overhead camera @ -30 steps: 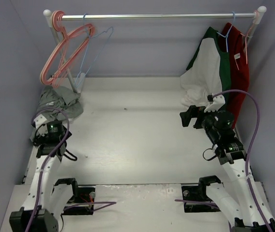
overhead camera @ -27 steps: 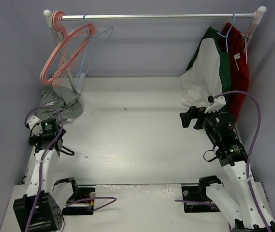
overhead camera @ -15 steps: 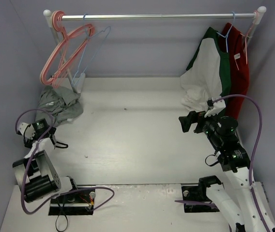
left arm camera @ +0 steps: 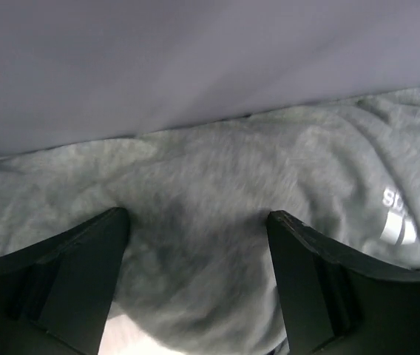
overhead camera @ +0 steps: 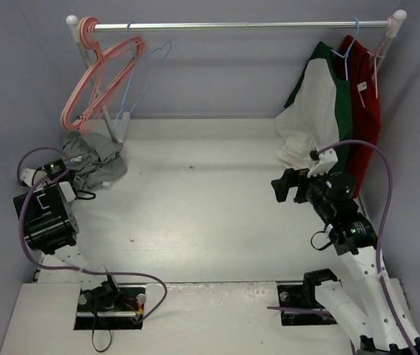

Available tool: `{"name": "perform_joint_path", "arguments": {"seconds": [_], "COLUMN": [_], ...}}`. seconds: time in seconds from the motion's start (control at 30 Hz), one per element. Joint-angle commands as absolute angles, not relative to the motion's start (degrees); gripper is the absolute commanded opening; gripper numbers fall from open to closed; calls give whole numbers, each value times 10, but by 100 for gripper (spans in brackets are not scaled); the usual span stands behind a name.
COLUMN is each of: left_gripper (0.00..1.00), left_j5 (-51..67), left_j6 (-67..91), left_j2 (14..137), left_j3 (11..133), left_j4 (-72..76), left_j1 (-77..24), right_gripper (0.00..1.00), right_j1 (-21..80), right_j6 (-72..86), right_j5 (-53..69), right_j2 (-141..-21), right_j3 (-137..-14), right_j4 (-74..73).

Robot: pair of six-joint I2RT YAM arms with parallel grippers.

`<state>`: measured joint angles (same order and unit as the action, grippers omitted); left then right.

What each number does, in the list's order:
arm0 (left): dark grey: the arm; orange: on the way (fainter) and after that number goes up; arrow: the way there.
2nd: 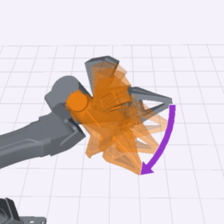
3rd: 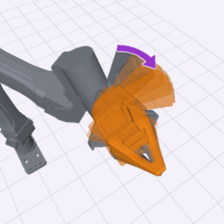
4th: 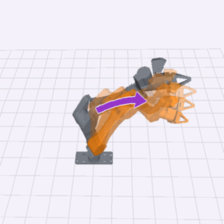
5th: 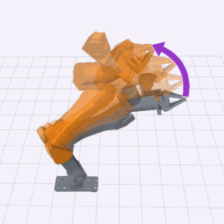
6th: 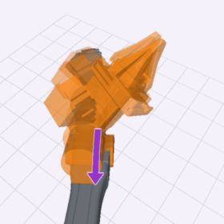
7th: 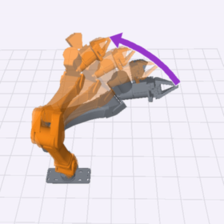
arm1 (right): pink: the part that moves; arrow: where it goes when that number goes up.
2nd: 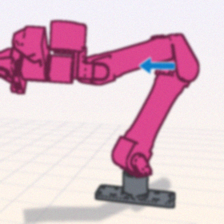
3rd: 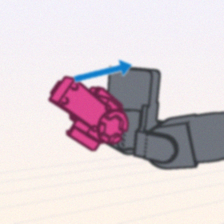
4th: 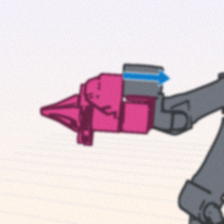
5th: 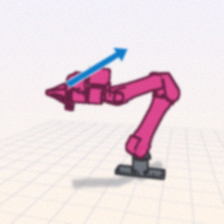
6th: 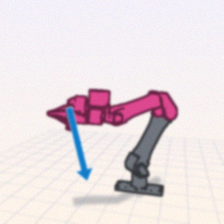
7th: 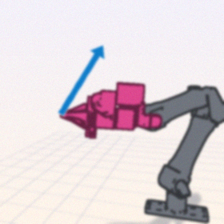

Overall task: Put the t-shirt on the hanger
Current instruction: Pick up the T-shirt at the corner of the board.

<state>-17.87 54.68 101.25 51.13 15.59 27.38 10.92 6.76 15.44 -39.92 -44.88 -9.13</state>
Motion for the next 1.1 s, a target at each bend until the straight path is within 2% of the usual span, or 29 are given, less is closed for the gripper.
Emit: {"name": "perform_joint_path", "arguments": {"seconds": [0.0, 0.03, 0.1, 0.13, 0.17, 0.23, 0.27, 0.57, 0.83, 1.07], "left_gripper": [76, 75, 63, 53, 31, 13, 0, 0, 0, 0], "left_j5": [-200, -205, -212, -211, -211, -196, -193, -165, -132, -8], "left_j6": [583, 583, 573, 569, 566, 558, 552, 502, 367, 279], "left_j2": [1029, 1037, 1040, 1037, 1034, 1016, 1006, 794, 617, 479], "left_j3": [565, 572, 588, 591, 592, 592, 588, 508, 432, 438], "left_j4": [137, 120, 77, 67, 38, 18, 1, -228, -227, -292], "left_j1": [277, 277, 275, 275, 275, 276, 276, 267, 109, -18], "right_gripper": [100, 100, 100, 100, 100, 100, 100, 100, 100, 100], "right_j1": [110, 110, 110, 110, 111, 111, 111, 110, 160, 175], "right_j6": [64, 63, 64, 64, 64, 65, 65, 59, 35, 66], "right_j5": [156, 157, 158, 159, 160, 166, 170, 199, 157, 128], "right_j2": [-418, -421, -431, -433, -437, -444, -446, -444, -468, -491], "right_j3": [-479, -482, -483, -486, -487, -488, -489, -492, -516, -528], "right_j4": [-65, -63, -61, -59, -58, -55, -52, -45, -69, -54]}}
